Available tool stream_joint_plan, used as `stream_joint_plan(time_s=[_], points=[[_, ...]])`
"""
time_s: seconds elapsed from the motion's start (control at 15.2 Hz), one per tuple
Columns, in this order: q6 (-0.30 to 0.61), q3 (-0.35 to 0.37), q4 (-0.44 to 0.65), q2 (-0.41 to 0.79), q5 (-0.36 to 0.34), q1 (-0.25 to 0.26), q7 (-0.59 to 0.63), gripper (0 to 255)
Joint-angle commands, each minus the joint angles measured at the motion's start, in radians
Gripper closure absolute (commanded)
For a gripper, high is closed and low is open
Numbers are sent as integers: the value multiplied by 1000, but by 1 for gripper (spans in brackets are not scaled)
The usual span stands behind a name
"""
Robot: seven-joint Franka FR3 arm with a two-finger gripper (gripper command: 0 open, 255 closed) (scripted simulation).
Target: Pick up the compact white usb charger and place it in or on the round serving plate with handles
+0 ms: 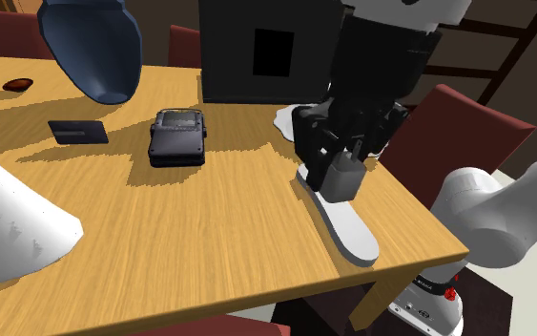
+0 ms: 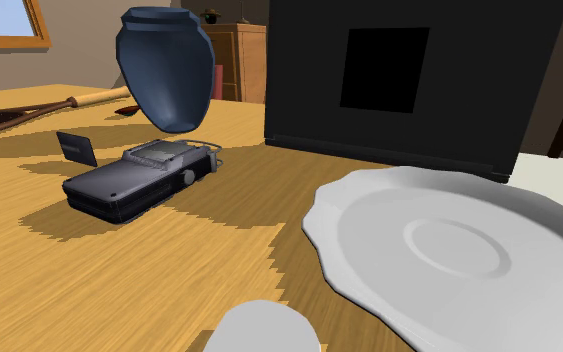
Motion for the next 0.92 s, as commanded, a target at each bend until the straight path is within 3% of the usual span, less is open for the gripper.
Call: stream_joint_plan(time_s=[0.0,0.86], points=[[-1,-54,-40,-30,-14,-1,-59,255],[-1,-341,-152,-96,-159,-62,-382,255]])
